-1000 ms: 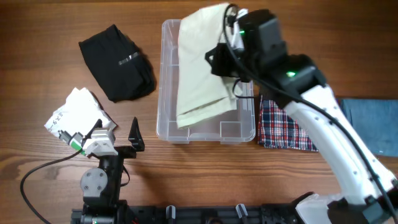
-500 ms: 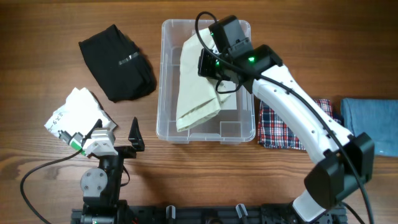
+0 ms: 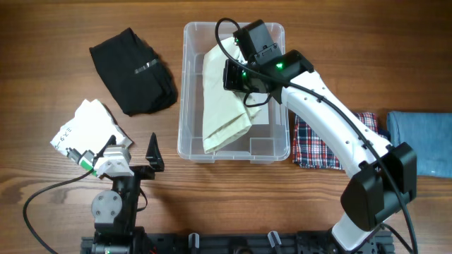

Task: Pack container
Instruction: 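Lift the cream cloth with the right gripper and lower it into the bin, then release the cream cloth and move the right gripper to the plaid shirt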

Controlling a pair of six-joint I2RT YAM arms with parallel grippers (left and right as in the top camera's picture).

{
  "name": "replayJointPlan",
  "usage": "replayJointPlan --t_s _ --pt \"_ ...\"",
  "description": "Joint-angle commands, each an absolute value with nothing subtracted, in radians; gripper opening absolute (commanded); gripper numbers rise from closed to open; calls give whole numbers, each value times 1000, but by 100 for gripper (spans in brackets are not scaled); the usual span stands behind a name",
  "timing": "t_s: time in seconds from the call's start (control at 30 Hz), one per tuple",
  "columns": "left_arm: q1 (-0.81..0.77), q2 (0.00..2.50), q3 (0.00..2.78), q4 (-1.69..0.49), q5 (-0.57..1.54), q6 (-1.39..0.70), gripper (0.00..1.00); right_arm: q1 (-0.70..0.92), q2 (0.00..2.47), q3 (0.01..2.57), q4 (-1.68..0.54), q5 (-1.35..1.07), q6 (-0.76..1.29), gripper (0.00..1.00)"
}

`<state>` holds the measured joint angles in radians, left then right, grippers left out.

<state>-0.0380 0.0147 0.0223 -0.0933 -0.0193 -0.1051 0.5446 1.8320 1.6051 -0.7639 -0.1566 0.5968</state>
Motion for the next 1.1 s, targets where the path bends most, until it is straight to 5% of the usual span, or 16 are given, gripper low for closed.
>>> replayJointPlan --t_s 0.0,0.23,0.33,0.47,1.07 --pt "-32 9 16 -90 -8 -82 100 549 1851 1613 -754 -184 590 4" --pt "-32 9 16 -90 -8 -82 100 551 1855 1608 -757 -184 632 9" --pt "-32 9 16 -90 -8 -82 100 553 1855 1608 -778 -180 629 41" --pt "-32 9 16 -90 -8 -82 100 553 1855 1608 -823 -160 543 57" --pt "-32 9 16 -90 -8 -82 100 458 1636 1610 -1024 -45 376 58"
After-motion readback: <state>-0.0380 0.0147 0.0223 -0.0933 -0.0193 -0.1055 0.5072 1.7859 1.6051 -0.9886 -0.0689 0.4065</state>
